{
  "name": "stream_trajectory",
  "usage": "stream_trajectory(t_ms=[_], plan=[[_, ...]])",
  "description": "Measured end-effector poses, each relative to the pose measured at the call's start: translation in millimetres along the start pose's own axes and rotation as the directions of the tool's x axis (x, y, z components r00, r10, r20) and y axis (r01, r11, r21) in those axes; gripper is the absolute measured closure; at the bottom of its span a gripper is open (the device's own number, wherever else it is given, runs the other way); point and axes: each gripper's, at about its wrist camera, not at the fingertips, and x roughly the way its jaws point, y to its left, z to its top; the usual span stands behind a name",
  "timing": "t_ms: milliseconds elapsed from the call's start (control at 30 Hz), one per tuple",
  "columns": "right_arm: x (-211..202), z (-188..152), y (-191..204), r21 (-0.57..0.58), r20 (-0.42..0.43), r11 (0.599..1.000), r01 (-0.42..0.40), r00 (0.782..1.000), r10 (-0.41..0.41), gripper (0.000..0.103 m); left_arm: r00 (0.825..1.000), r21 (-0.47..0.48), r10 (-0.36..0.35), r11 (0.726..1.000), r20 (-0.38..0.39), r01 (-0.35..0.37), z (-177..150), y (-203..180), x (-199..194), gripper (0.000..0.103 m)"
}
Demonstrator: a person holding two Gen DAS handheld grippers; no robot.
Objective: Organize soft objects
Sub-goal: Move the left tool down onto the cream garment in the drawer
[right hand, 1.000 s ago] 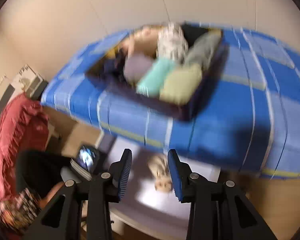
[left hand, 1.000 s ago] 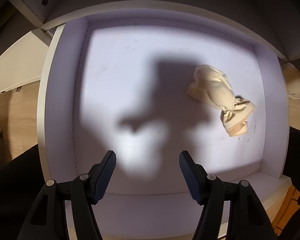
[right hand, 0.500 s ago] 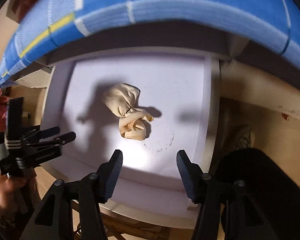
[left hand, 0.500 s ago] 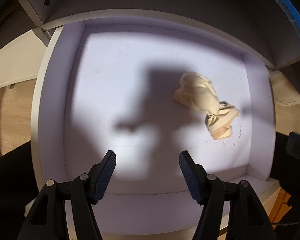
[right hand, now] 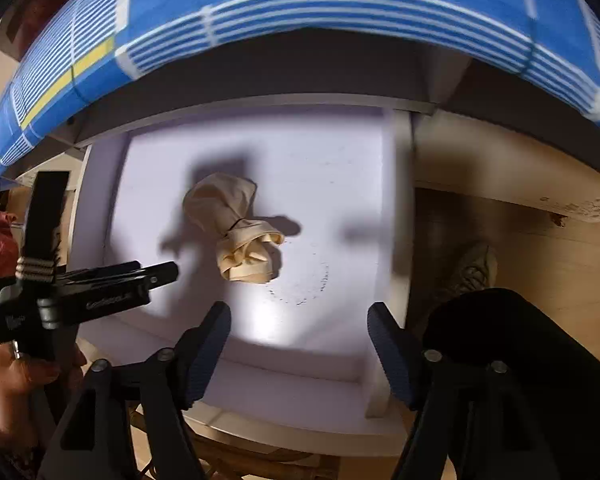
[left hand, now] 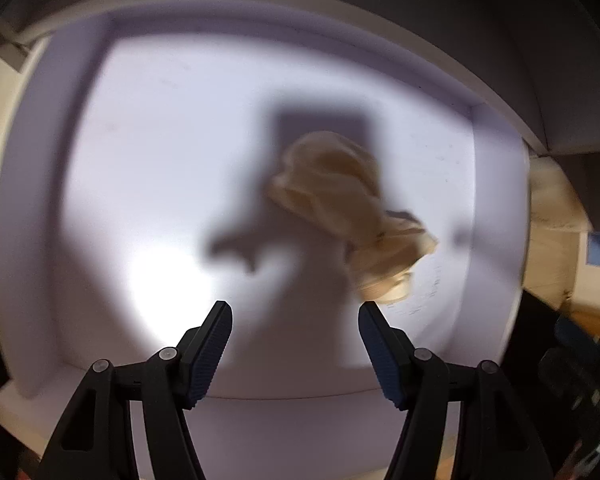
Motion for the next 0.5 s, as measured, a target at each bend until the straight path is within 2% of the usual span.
stream_trajectory(t_ms=[133, 300, 500], plan=[[0.6, -0.5, -5.6, 0.018, -0.008, 1.0, 0.003, 1.0, -0.003, 0.029, 0.999, -0.044, -0.011, 0.999, -0.034, 0.01, 15.6, -15.6, 12.6, 0.036], [-1.5, 0.1, -6.7, 0.018, -0.007, 1.0, 0.0, 1.0, 0.0, 0.029, 0.998, -0.069, 0.016, 0.997, -0.055, -0.019, 36.5, -33.0, 28.4, 0.036], [-0.4, 2.0, -9.0, 0.028, -0.015, 1.0, 0.001, 1.0, -0.001, 0.028, 0.991, -0.003, 0.115, 0.993, -0.063, -0.116, 49.1, -48.2, 46.3, 0.035]])
